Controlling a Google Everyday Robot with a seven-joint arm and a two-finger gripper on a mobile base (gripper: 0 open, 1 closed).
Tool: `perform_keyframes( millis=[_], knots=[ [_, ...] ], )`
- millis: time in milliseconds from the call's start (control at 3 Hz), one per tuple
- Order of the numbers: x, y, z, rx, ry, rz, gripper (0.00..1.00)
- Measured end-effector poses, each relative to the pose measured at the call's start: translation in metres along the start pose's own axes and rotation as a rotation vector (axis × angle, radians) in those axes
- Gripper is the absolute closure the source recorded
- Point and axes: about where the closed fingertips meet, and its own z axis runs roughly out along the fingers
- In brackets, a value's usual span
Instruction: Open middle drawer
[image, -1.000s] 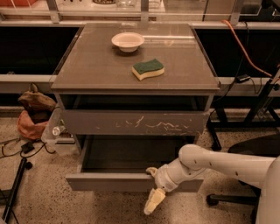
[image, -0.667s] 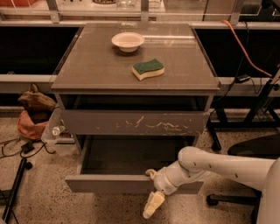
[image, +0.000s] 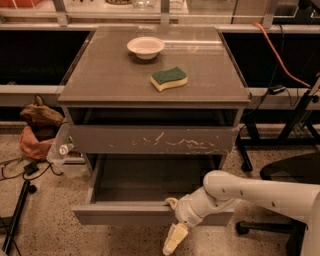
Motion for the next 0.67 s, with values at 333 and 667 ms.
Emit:
perform_keyframes(
  millis=[333,667],
  knots=[
    [-0.0083,0.054,0.0019,-0.015,0.004,-0.013,0.0],
    [-0.0083,0.054,0.0019,-0.015,0.004,-0.013,0.0]
  ],
)
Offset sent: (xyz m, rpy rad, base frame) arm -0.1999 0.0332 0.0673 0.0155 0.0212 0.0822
